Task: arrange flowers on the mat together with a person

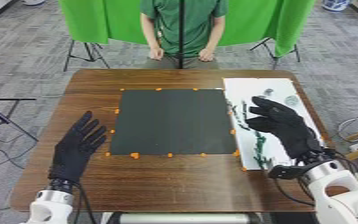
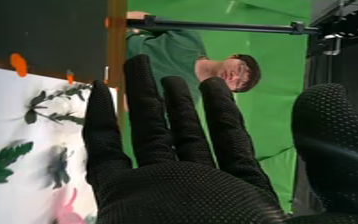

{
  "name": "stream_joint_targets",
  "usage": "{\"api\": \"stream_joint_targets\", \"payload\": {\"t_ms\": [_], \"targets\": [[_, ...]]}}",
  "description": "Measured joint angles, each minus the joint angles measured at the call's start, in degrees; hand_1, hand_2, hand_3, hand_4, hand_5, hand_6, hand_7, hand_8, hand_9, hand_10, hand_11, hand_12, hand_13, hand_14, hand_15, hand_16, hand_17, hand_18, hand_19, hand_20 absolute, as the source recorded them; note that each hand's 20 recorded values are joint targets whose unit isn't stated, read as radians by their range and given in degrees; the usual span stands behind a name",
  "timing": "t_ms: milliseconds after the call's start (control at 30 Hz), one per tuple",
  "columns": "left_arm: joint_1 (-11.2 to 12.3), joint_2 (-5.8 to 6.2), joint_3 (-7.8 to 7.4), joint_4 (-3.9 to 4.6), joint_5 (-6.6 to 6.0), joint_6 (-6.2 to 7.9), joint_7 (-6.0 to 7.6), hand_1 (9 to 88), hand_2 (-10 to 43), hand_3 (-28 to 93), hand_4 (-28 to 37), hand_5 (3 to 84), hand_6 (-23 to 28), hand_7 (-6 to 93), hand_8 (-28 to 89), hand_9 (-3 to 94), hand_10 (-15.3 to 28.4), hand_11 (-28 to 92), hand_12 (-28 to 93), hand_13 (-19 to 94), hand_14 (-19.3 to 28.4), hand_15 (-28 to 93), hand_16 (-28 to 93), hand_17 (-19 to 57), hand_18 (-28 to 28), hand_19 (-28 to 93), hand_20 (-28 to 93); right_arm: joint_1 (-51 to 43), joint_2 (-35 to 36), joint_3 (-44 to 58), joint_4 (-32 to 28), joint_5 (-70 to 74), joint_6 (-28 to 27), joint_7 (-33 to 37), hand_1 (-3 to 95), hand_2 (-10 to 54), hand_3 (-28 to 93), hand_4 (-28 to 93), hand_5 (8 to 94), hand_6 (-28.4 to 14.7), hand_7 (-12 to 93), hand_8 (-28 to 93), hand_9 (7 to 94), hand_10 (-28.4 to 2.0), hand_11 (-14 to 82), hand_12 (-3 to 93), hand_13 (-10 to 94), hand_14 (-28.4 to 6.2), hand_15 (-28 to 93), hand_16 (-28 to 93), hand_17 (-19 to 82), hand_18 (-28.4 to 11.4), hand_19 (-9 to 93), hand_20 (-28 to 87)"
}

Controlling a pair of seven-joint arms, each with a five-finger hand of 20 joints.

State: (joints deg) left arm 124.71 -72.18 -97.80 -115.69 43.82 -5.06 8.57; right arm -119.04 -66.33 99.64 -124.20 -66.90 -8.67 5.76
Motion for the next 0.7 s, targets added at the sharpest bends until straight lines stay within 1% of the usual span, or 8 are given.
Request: {"api": "stream_joint_targets", "payload": {"t_ms": [67,167,233,333,433,500,600,700], "targets": [[-0.7,0.0,-0.04,0.13,0.0,-0.18,-0.29,27.3,-1.2,70,-26.6,28.8,1.9,17.3,-10,23.8,11.0,17,15,23,14.2,21,0,-8.6,21.0,43,6,0.8,0.0,-0.1,0.2,-0.2,0.0,0.0,14.4,8.0,85,-24,35.8,-4.4,16,-10,38.5,-14.5,9.8,19.9,38,-13.8,26,20,7,-22.6,42,22],[-1.1,-0.11,-0.57,0.1,-0.01,-0.89,-1.52,26.6,-1.6,70,-27.2,28.8,1.9,17.1,-10,23.8,11.0,17,15,23,14.2,21,1,-8.6,21.0,43,6,1.2,0.0,0.1,0.1,-0.4,0.0,0.1,16.3,5.3,84,-24,35.7,-4.4,16,-10,38.9,-14.4,10.3,19.9,38,-13.5,26,20,7,-22.4,42,22],[-0.9,-0.07,-1.05,0.05,-0.02,-1.04,-2.02,26.2,-1.7,70,-27.6,28.7,1.9,17.1,-10,23.8,11.0,17,15,23,14.1,20,1,-8.6,21.0,43,6,1.1,0.1,0.3,-0.1,-0.7,0.3,0.0,17.9,-0.1,80,-25,36.1,-4.4,17,-10,40.1,-14.1,11.8,20.1,40,-12.9,28,20,8,-22.2,42,22],[-0.7,0.49,-1.42,0.05,0.06,-1.1,-1.88,25.8,-2.3,69,-27.9,28.3,1.8,16.9,-10,23.4,10.8,16,15,23,13.8,20,1,-8.9,21.0,43,6,0.4,0.3,0.3,-0.6,-1.4,2.0,-0.6,18.8,-5.4,76,-28,40.8,-4.4,23,-13,47.0,-14.3,21.2,20.0,46,-12.3,39,16,12,-21.5,50,25],[-0.7,0.93,-1.89,0.05,0.12,-2.0,-1.85,25.4,-2.9,70,-28.1,28.4,1.9,16.7,-9,23.4,10.8,16,15,23,13.8,19,1,-9.1,21.0,42,6,-0.4,1.6,-0.7,-1.1,-3.5,7.1,-1.3,22.3,-8.8,73,-28,50.5,-3.7,36,-15,58.5,-14.6,41.2,25.1,58,-11.9,58,15,20,-20.9,64,29],[-0.4,0.93,-2.43,-0.14,0.11,-2.49,-1.83,25.4,-2.9,70,-28.2,28.4,1.8,16.6,-9,23.5,10.8,16,15,23,13.8,19,1,-9.1,21.0,42,6,-0.6,3.0,-2.6,-1.6,-6.9,13.0,-1.1,24.3,-9.4,72,-28,56.5,-2.1,43,-16,63.4,-13.8,48.0,27.7,64,-11.8,65,16,24,-20.0,69,29],[0.8,1.0,-2.7,-0.83,-0.02,-2.28,-1.42,25.4,-2.9,70,-28.2,28.4,1.9,16.5,-9,23.5,10.8,16,15,23,13.6,19,2,-9.1,21.0,42,6,-0.7,5.7,-4.7,-2.9,-16.6,21.2,1.6,26.1,-9.5,72,-28,61.7,-0.9,46,-17,67.3,-12.5,52.1,29.4,68,-11.0,70,18,25,-19.7,71,30],[1.6,1.01,-2.66,-0.93,0.01,-2.26,-1.11,25.4,-2.8,70,-28.2,28.4,1.9,16.4,-9,23.5,10.9,16,15,23,13.5,19,2,-9.2,21.0,42,6,-1.4,8.6,-2.8,-5.1,-27.6,22.8,7.2,25.4,-9.5,73,-28,62.5,-0.9,46,-17,67.3,-12.9,51.5,29.7,68,-11.1,70,19,25,-19.7,71,29]]}}
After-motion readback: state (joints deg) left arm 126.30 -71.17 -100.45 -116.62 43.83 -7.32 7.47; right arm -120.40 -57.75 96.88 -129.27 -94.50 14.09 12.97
